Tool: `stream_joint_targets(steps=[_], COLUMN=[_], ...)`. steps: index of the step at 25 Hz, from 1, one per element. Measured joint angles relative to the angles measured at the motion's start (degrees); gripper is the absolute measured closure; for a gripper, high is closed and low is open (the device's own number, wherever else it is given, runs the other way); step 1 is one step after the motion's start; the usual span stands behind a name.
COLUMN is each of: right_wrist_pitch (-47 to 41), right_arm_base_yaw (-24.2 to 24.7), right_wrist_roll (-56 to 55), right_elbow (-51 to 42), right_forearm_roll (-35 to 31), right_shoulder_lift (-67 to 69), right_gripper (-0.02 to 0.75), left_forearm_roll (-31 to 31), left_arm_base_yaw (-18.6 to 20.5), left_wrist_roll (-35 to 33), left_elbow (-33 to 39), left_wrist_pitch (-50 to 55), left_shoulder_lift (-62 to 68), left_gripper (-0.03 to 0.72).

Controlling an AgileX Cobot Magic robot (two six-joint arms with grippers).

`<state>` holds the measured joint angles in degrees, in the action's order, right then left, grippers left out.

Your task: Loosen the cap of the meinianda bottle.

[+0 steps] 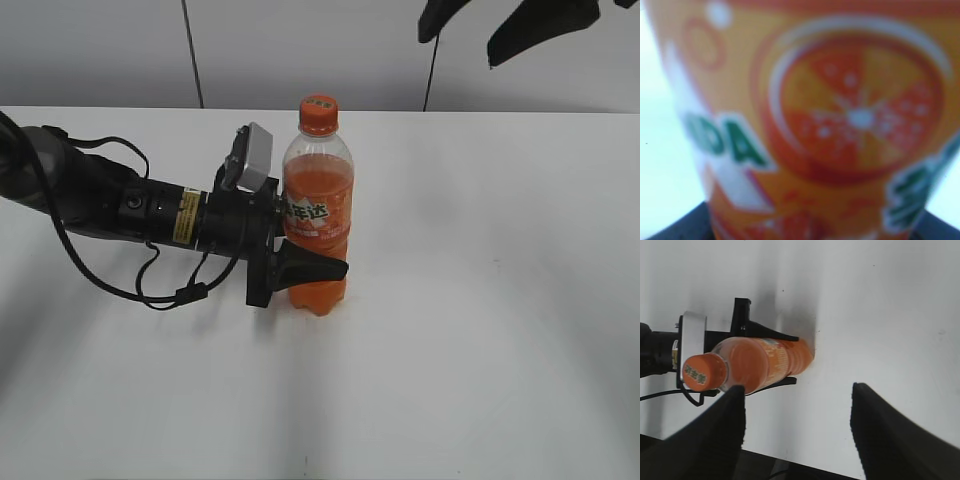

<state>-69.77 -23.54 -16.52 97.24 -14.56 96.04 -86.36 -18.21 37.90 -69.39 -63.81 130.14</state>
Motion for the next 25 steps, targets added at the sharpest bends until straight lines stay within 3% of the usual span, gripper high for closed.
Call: stream_joint_targets(steps=[12, 25], right_wrist_pitch=[0.0, 0.0], right_arm_base_yaw=[-7.8, -12.7], right_wrist_roll=[-4.3, -5.5], right_elbow=[9.2, 10.1], right_forearm_roll=[-1.3, -1.0], right_shoulder_lift=[7.6, 13.1], right_gripper=[0.245, 0.245], left_forearm_roll=[0.0, 0.4], left_arm_base_yaw=[0.0, 0.0], left_wrist_roll=[0.0, 0.0], left_elbow=[0.0, 0.0], left_wrist_pitch=[0.0, 0.1], left_shoulder_lift=[0.0, 0.0], left_gripper=[0.285, 0.285])
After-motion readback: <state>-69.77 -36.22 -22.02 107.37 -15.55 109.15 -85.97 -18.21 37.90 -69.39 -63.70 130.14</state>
